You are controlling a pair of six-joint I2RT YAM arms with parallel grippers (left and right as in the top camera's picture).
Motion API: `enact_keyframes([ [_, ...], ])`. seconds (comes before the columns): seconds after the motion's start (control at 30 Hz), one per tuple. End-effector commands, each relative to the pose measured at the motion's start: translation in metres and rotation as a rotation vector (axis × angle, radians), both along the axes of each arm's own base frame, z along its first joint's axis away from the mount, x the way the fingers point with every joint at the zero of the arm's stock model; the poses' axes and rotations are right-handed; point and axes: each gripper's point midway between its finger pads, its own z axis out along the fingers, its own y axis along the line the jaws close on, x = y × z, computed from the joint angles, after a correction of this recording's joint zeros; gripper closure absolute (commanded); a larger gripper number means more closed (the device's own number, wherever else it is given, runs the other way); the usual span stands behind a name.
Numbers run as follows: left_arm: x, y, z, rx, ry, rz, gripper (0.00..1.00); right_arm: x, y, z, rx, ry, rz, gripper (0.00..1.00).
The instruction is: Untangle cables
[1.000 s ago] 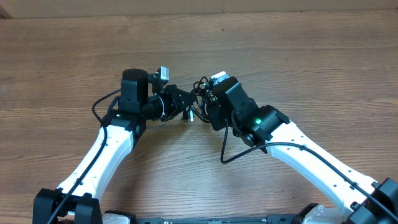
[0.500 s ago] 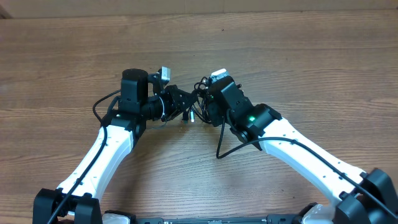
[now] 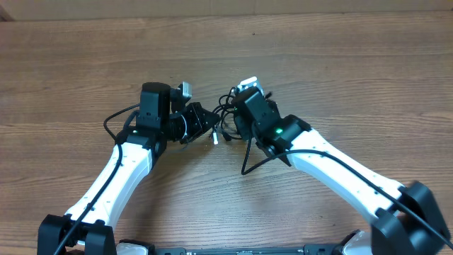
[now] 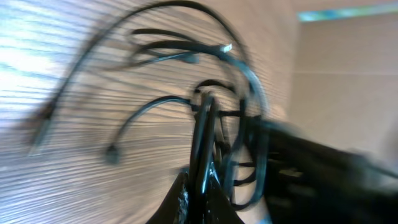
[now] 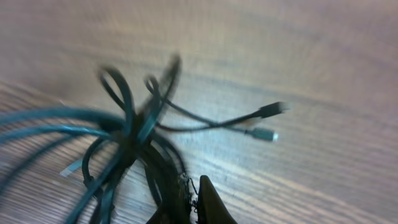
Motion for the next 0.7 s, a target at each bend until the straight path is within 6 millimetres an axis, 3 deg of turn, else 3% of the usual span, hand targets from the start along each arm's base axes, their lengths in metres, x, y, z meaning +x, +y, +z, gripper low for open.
enact_keyframes([
  [0.0, 0.011, 0.014, -0.007, 0.149, -0.094, 0.019, 0.96, 0.002, 0.017, 0.091, 0.198, -0.143, 0.044, 0.96],
  [0.07, 0.012, 0.013, -0.006, 0.153, -0.105, 0.018, 0.96, -0.021, 0.045, 0.117, 0.384, -0.094, 0.176, 0.96],
  [0.13, 0.013, 0.014, -0.006, 0.157, -0.106, 0.022, 0.96, -0.032, 0.052, 0.130, 0.444, -0.087, 0.234, 0.96],
  [0.3, 0.001, -0.003, 0.003, 0.117, -0.198, -0.151, 0.95, -0.015, 0.029, 0.134, 0.362, -0.175, 0.110, 0.96],
  [0.4, -0.014, -0.024, 0.023, 0.002, -0.288, -0.317, 0.96, -0.027, 0.041, 0.124, 0.392, -0.098, 0.177, 0.96],
  [0.53, -0.021, -0.041, 0.055, -0.139, -0.404, -0.425, 0.96, -0.033, 0.040, 0.098, 0.350, -0.010, 0.174, 0.93],
  [0.67, -0.021, -0.042, 0.059, -0.185, -0.338, -0.387, 0.96, -0.041, 0.034, 0.081, 0.336, 0.076, 0.126, 0.91],
])
